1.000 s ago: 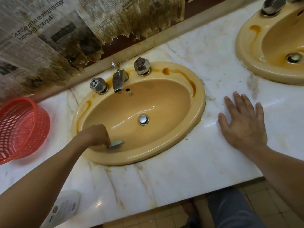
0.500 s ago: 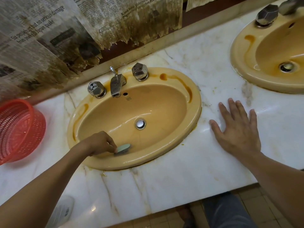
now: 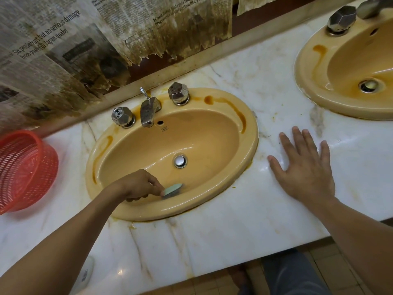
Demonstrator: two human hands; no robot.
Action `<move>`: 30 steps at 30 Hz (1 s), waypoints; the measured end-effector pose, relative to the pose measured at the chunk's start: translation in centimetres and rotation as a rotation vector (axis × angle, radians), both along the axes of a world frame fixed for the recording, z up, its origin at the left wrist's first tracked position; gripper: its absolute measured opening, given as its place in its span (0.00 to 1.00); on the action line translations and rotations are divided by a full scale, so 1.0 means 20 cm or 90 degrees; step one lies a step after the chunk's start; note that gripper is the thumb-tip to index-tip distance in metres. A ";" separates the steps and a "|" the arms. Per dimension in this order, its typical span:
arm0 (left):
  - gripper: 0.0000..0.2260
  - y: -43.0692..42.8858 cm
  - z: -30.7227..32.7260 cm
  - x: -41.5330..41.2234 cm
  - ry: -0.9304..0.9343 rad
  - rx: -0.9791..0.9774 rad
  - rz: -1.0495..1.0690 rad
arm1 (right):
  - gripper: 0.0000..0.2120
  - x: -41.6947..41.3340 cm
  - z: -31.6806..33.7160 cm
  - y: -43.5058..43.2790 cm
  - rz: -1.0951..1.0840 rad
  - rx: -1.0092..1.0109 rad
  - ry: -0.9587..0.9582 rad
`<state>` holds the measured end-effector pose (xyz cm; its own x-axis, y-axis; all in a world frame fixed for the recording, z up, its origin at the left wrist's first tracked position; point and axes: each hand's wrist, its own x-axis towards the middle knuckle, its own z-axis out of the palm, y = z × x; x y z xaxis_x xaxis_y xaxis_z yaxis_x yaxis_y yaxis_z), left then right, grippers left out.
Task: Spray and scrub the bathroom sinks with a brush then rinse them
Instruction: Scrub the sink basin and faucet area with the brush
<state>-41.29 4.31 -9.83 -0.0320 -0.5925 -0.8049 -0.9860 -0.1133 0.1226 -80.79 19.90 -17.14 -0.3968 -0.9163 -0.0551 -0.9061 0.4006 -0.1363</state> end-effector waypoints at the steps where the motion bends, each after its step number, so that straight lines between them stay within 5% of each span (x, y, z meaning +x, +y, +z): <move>1: 0.03 -0.01 -0.01 0.00 -0.029 -0.022 -0.036 | 0.36 0.00 0.00 0.00 -0.002 -0.002 0.001; 3: 0.03 0.00 0.00 -0.02 -0.098 -0.077 -0.112 | 0.36 0.00 0.00 0.00 -0.004 -0.005 -0.001; 7: 0.04 0.02 0.04 -0.12 0.076 0.054 0.024 | 0.36 0.00 0.00 0.00 -0.006 -0.009 -0.002; 16: 0.05 0.05 -0.08 -0.38 0.164 0.009 0.049 | 0.36 0.00 0.00 -0.01 -0.008 -0.016 0.007; 25: 0.09 0.01 -0.31 -0.60 -0.111 -0.253 -0.158 | 0.35 0.00 0.01 -0.01 -0.011 -0.009 0.007; 30: 0.04 -0.03 -0.27 -0.59 0.034 -0.150 -0.058 | 0.35 0.00 0.00 0.00 -0.012 -0.013 0.005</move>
